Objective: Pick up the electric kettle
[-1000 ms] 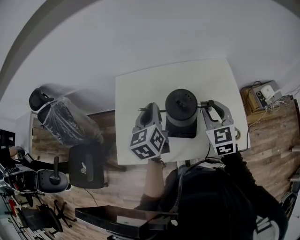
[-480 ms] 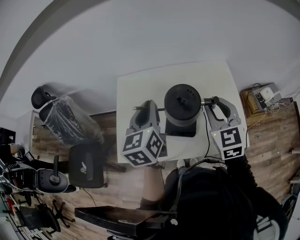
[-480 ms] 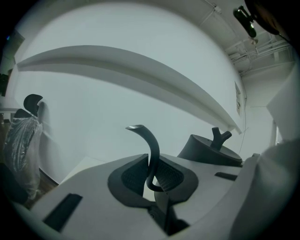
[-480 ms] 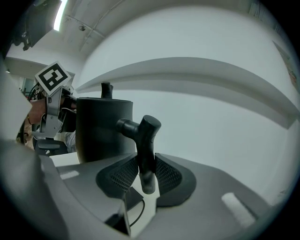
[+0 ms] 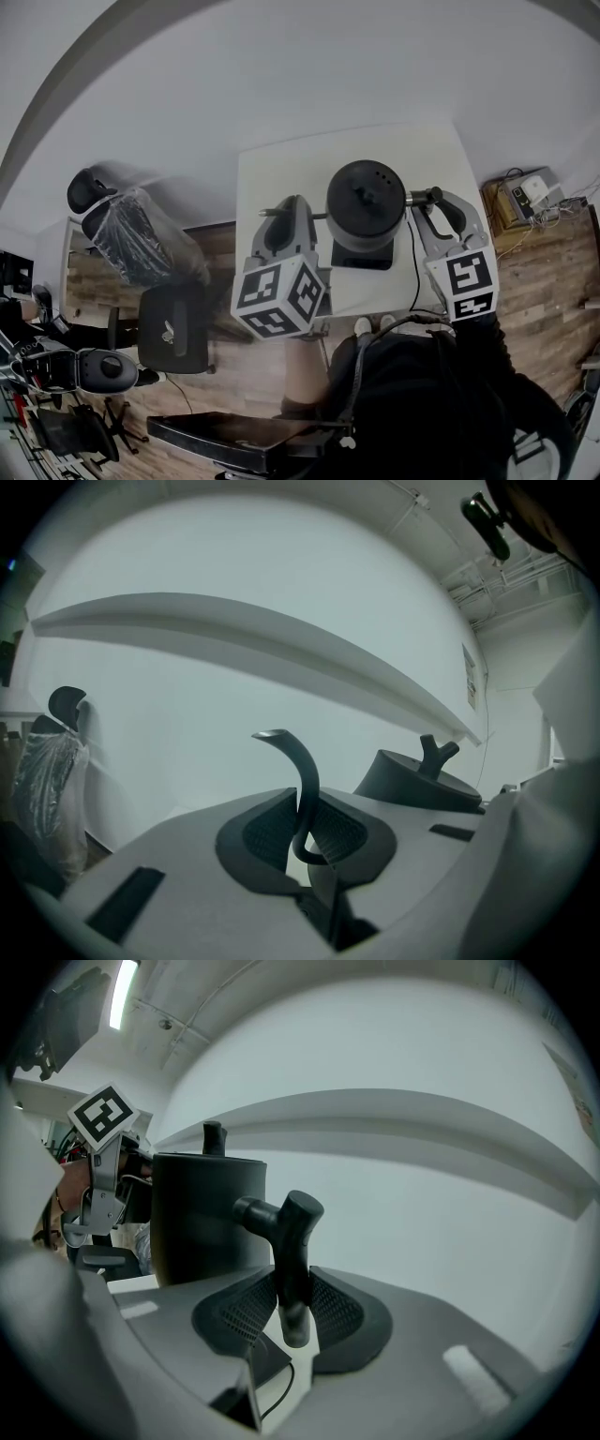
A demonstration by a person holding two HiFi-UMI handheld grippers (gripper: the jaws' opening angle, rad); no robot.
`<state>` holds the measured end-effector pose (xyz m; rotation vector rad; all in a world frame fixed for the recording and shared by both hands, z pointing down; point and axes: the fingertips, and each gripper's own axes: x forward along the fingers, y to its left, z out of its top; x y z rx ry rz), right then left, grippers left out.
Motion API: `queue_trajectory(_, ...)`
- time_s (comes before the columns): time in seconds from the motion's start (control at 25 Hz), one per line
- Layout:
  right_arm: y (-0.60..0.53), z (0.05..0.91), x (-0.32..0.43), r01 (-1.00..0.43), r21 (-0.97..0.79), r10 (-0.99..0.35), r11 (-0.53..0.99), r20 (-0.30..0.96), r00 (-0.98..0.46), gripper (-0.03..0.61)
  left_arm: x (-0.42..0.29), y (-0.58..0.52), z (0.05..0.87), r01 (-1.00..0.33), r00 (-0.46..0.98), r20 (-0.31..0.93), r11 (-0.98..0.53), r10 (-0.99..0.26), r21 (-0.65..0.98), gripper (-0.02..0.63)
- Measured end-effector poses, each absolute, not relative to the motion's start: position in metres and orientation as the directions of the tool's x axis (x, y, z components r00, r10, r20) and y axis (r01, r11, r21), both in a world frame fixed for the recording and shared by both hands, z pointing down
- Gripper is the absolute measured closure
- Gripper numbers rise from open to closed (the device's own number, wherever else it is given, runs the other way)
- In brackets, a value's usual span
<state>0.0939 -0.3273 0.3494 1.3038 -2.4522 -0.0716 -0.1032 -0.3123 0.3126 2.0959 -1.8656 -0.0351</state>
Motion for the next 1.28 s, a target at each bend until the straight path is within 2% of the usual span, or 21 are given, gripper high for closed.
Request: queue_trajectory(1.28,-0.319,0.330,0.098,-0.800,0.248,-0.833,0.547,0.259,-0.489,0.476,-0.099,-0.299,0.297,-0.960,0.158,0.155,-0.114,-0.975,0.257,0.584)
